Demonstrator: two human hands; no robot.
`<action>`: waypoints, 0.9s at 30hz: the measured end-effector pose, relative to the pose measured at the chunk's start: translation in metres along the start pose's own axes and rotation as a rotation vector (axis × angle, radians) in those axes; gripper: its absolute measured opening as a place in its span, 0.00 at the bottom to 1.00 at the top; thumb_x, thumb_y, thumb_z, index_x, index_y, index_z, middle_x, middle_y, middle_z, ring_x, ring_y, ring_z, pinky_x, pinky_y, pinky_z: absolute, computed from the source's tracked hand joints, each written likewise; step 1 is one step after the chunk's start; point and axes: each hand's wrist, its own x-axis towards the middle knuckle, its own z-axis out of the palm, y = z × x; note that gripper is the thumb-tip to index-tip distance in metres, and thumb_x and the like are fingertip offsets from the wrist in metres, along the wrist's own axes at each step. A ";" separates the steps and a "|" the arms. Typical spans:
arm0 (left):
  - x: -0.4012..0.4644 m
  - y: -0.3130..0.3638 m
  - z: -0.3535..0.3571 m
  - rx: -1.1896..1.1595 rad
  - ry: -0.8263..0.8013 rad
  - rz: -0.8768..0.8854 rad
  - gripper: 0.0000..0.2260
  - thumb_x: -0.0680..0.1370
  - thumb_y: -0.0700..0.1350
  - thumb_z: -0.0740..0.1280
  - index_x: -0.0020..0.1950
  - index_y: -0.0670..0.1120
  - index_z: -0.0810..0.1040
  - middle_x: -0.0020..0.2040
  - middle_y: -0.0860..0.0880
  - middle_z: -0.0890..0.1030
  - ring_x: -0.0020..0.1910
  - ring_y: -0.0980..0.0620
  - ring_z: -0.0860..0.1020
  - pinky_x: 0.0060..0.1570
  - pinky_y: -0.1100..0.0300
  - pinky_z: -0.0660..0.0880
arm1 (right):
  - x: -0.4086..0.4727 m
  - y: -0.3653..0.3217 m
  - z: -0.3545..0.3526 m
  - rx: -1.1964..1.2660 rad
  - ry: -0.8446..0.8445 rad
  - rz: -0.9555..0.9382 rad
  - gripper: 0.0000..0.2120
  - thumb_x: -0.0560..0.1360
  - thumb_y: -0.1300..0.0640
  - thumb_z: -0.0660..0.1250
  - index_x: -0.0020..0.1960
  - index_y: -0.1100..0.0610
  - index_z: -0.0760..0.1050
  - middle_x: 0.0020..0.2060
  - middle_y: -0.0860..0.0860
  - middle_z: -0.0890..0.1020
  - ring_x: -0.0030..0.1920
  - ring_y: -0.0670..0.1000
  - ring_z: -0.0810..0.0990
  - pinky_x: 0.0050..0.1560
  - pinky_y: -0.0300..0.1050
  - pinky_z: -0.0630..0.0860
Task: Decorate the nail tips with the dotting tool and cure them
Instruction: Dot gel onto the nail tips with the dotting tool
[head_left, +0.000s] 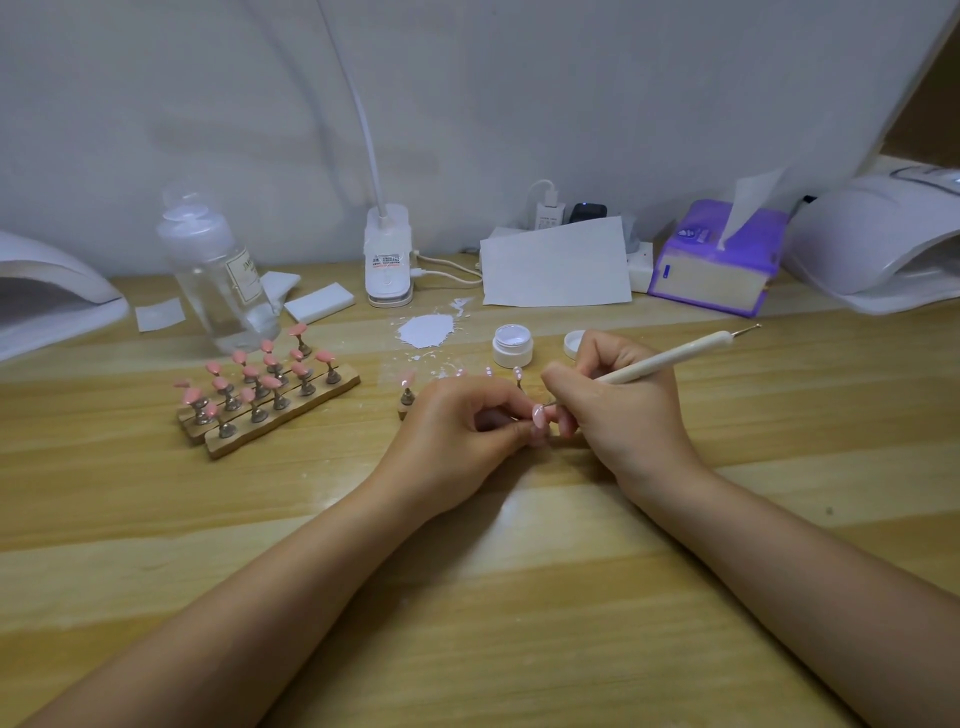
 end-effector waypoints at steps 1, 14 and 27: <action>0.000 0.000 0.000 0.003 -0.001 0.002 0.06 0.72 0.39 0.70 0.38 0.49 0.81 0.35 0.50 0.83 0.35 0.64 0.77 0.40 0.67 0.72 | 0.000 0.000 0.000 0.002 -0.002 0.000 0.18 0.67 0.74 0.62 0.27 0.59 0.59 0.16 0.54 0.65 0.18 0.49 0.69 0.21 0.33 0.69; 0.000 0.000 0.000 0.013 -0.004 0.006 0.07 0.72 0.38 0.70 0.38 0.49 0.81 0.35 0.51 0.83 0.35 0.65 0.78 0.40 0.67 0.73 | -0.001 0.000 0.000 0.005 -0.007 -0.002 0.18 0.67 0.74 0.62 0.26 0.59 0.59 0.15 0.53 0.65 0.17 0.49 0.69 0.21 0.33 0.69; 0.000 0.002 -0.001 0.022 -0.006 0.006 0.07 0.72 0.37 0.70 0.38 0.49 0.81 0.34 0.51 0.82 0.34 0.65 0.77 0.39 0.69 0.72 | 0.000 0.000 0.000 -0.005 -0.018 -0.007 0.18 0.67 0.74 0.62 0.27 0.59 0.59 0.14 0.52 0.66 0.17 0.49 0.71 0.22 0.34 0.69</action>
